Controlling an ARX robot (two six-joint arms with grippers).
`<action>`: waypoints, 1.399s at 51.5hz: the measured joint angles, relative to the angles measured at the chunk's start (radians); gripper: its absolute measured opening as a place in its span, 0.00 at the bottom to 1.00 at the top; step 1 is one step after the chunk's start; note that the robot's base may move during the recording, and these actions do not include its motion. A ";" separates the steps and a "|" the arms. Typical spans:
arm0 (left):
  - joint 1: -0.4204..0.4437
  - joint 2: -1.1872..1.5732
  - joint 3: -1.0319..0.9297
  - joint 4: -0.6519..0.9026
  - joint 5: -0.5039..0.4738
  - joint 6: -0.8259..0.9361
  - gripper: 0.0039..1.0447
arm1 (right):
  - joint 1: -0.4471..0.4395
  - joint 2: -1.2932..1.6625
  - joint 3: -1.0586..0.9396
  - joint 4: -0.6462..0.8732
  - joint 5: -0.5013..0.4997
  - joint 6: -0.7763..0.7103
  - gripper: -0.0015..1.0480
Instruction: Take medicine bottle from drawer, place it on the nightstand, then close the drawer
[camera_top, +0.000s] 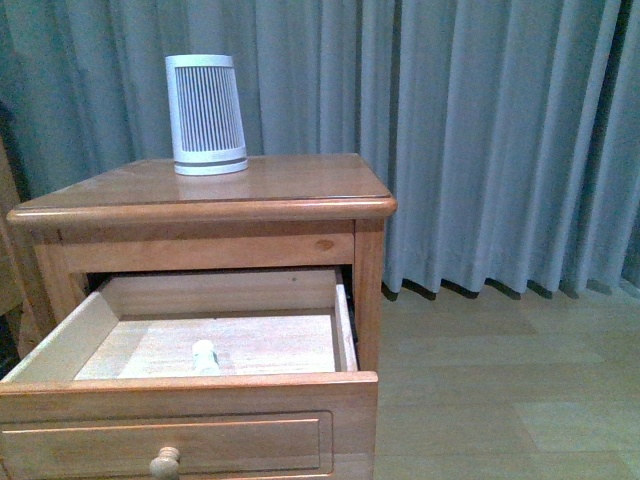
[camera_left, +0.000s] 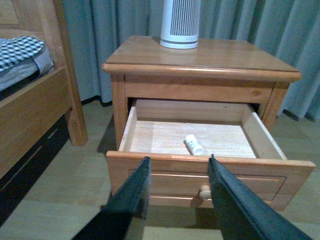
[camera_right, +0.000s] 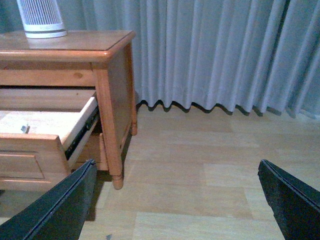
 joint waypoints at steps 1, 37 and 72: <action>0.011 -0.006 -0.006 0.002 0.010 0.001 0.17 | 0.000 0.000 0.000 0.000 0.000 0.000 0.93; 0.245 -0.112 -0.127 0.017 0.235 0.011 0.02 | -0.001 0.000 0.000 0.000 -0.005 0.000 0.93; 0.245 -0.162 -0.178 0.024 0.236 0.012 0.02 | 0.098 1.289 0.800 0.211 -0.109 -0.023 0.93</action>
